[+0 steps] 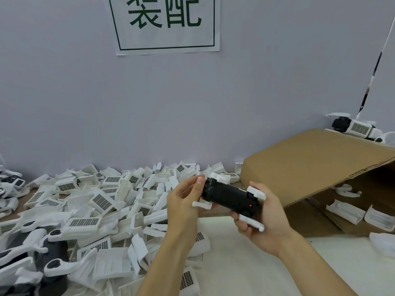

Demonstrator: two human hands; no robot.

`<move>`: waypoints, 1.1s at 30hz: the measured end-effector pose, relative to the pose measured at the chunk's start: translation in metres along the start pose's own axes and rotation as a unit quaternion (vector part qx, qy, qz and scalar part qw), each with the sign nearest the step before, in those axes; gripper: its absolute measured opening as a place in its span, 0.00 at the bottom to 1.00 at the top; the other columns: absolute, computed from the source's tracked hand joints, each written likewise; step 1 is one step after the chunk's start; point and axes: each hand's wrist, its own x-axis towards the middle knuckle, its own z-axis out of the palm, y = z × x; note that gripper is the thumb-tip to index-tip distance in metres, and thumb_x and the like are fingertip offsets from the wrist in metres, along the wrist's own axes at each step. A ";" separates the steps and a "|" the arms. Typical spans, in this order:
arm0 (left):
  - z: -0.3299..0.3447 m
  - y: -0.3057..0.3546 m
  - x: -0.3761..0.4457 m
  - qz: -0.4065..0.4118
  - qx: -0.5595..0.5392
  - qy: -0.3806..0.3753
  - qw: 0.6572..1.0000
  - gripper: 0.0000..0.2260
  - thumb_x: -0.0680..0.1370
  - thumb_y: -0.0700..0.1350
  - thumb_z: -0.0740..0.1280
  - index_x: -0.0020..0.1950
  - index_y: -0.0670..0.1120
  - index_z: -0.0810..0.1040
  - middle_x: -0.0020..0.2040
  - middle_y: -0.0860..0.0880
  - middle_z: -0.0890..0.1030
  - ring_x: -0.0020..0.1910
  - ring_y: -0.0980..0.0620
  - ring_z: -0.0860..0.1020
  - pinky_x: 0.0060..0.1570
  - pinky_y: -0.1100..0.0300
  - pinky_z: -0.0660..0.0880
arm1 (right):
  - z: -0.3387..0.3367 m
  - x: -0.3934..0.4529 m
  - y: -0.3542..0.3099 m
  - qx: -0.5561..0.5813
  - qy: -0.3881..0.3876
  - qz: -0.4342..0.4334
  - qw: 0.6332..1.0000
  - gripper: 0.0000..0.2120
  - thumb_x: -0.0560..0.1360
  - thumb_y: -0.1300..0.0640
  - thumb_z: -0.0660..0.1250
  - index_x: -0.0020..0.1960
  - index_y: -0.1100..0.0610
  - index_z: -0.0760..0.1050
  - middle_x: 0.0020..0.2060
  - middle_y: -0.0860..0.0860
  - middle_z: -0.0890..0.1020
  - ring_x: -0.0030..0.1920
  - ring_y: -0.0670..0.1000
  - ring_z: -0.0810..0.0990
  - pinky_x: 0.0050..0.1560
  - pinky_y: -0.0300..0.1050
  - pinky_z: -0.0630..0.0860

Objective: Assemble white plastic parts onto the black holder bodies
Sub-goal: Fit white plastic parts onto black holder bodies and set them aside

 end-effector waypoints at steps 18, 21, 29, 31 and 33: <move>0.005 0.003 0.002 -0.002 -0.020 0.037 0.999 0.08 0.78 0.47 0.72 0.45 0.43 0.82 0.42 0.47 0.85 0.43 0.49 0.84 0.41 0.54 0.81 | 0.003 0.007 0.011 -0.211 0.016 -0.313 0.926 0.22 0.61 0.64 0.78 0.54 0.51 0.84 0.52 0.50 0.86 0.56 0.51 0.84 0.53 0.46 0.81; 0.007 0.003 0.002 -0.004 -0.022 0.065 0.998 0.07 0.79 0.45 0.72 0.44 0.42 0.80 0.40 0.49 0.85 0.44 0.47 0.85 0.43 0.51 0.82 | 0.003 0.006 0.011 -0.252 0.017 -0.326 0.911 0.23 0.65 0.72 0.78 0.55 0.52 0.83 0.52 0.49 0.87 0.56 0.50 0.84 0.55 0.45 0.81; 0.003 0.007 0.004 -0.030 -0.078 0.115 0.990 0.10 0.79 0.48 0.72 0.46 0.43 0.76 0.46 0.43 0.83 0.45 0.48 0.83 0.40 0.56 0.81 | 0.034 -0.007 0.007 -0.609 0.103 -0.423 0.663 0.27 0.73 0.46 0.72 0.71 0.48 0.74 0.66 0.39 0.76 0.68 0.41 0.71 0.68 0.44 0.70; 0.000 0.011 0.004 -0.048 -0.115 0.110 0.986 0.11 0.79 0.49 0.71 0.51 0.41 0.76 0.48 0.40 0.83 0.46 0.46 0.84 0.42 0.53 0.82 | 0.043 -0.011 0.007 -0.706 0.109 -0.402 0.572 0.35 0.72 0.38 0.69 0.76 0.45 0.66 0.70 0.39 0.70 0.69 0.44 0.68 0.67 0.46 0.70; -0.001 0.014 0.003 -0.060 -0.132 0.100 0.984 0.11 0.80 0.49 0.70 0.53 0.41 0.77 0.49 0.39 0.83 0.46 0.45 0.84 0.44 0.50 0.82 | 0.050 -0.013 0.010 -0.742 0.123 -0.408 0.518 0.36 0.72 0.43 0.71 0.77 0.47 0.65 0.69 0.42 0.71 0.67 0.48 0.71 0.62 0.46 0.74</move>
